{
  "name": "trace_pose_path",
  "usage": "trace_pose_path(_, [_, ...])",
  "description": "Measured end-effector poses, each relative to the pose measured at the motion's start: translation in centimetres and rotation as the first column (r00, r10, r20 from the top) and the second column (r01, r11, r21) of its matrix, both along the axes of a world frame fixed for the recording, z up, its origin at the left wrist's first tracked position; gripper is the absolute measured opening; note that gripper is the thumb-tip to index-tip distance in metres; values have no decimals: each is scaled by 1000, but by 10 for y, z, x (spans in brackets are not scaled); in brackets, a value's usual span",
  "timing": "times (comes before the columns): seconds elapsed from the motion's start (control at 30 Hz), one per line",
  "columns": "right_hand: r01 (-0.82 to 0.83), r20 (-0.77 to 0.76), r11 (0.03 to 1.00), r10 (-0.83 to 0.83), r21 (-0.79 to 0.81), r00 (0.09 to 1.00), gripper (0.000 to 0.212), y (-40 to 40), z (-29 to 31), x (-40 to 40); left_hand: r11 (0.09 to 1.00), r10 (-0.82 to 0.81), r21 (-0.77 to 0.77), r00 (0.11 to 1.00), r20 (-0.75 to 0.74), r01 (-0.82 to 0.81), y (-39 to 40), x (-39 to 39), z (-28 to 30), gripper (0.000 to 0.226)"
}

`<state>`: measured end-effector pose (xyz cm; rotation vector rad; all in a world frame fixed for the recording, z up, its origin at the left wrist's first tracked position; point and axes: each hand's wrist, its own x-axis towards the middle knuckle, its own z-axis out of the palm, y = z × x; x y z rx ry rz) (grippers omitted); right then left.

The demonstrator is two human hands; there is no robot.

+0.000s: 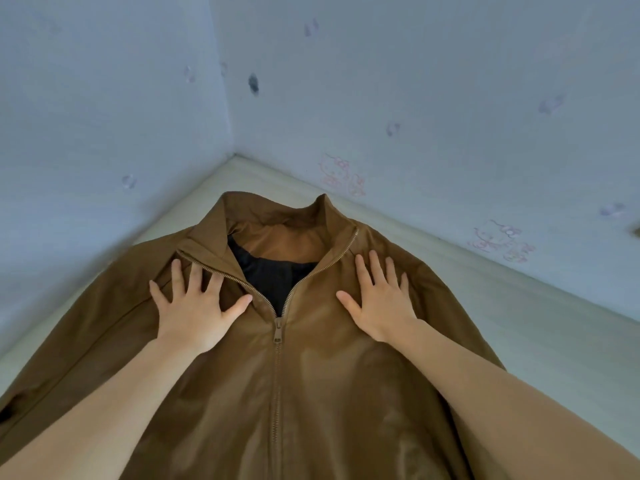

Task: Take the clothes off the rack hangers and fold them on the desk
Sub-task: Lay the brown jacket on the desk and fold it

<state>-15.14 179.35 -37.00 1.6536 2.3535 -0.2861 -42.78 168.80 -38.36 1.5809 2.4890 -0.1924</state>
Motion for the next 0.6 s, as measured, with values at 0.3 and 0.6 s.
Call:
trace_pose_path(0.3, [-134,-81,987,141,86,987,62,9,17,26,994,81,-69,996,22,-79,34,5,4,84])
trace_pose_path(0.6, [72,-104,997,-69,24,992,75,-87,56,142,989,128,45,969,212,-141,12,77,13,61])
